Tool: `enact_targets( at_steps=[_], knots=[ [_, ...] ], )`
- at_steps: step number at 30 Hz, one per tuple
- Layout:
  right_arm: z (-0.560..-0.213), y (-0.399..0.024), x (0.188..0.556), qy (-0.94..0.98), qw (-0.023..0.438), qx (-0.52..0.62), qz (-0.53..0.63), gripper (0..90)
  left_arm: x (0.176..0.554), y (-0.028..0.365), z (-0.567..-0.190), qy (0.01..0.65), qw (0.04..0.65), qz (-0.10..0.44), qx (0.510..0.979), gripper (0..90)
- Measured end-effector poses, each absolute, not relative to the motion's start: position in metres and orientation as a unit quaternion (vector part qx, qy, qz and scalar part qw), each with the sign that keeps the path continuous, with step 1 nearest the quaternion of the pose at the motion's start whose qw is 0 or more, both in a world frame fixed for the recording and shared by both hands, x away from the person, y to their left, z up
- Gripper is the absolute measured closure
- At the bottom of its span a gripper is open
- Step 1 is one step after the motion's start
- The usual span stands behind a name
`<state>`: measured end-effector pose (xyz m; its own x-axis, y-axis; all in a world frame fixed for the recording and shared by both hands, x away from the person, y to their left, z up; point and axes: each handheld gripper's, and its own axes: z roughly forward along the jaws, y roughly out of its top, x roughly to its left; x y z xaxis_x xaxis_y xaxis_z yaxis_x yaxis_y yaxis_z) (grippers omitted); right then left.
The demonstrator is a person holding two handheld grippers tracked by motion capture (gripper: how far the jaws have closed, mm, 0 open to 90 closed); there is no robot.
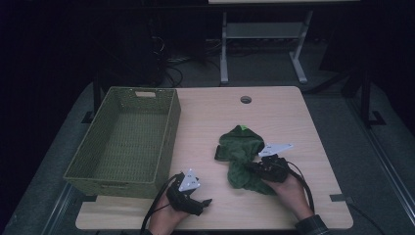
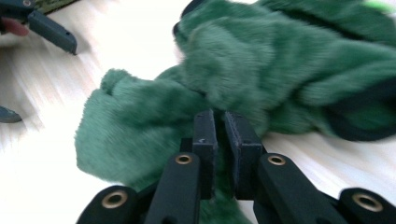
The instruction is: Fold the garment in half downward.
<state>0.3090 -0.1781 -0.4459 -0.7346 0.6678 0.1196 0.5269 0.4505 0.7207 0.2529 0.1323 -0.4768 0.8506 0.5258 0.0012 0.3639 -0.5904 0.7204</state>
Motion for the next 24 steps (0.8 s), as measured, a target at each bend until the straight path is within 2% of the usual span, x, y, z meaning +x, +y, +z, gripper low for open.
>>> enact_targets(
  at_steps=[5, 7, 8, 24],
  knots=[
    [-0.44, -0.2, 0.303, 0.841, 0.1, 0.362, 0.389, 77.1, 0.253, 0.132, -0.477, 0.252, 0.377, 0.106, 0.885, 15.1],
    [-0.439, -0.208, 0.3, 0.839, 0.106, 0.364, 0.39, 72.0, 0.252, 0.132, -0.477, 0.253, 0.377, 0.104, 0.885, 15.0],
    [-0.44, -0.216, 0.295, 0.838, 0.126, 0.368, 0.383, 68.8, 0.252, 0.132, -0.477, 0.253, 0.377, 0.104, 0.885, 15.0],
    [-0.443, -0.272, 0.262, 0.823, 0.125, 0.392, 0.392, 62.9, 0.252, 0.131, -0.477, 0.253, 0.377, 0.106, 0.885, 14.0]
  ],
)
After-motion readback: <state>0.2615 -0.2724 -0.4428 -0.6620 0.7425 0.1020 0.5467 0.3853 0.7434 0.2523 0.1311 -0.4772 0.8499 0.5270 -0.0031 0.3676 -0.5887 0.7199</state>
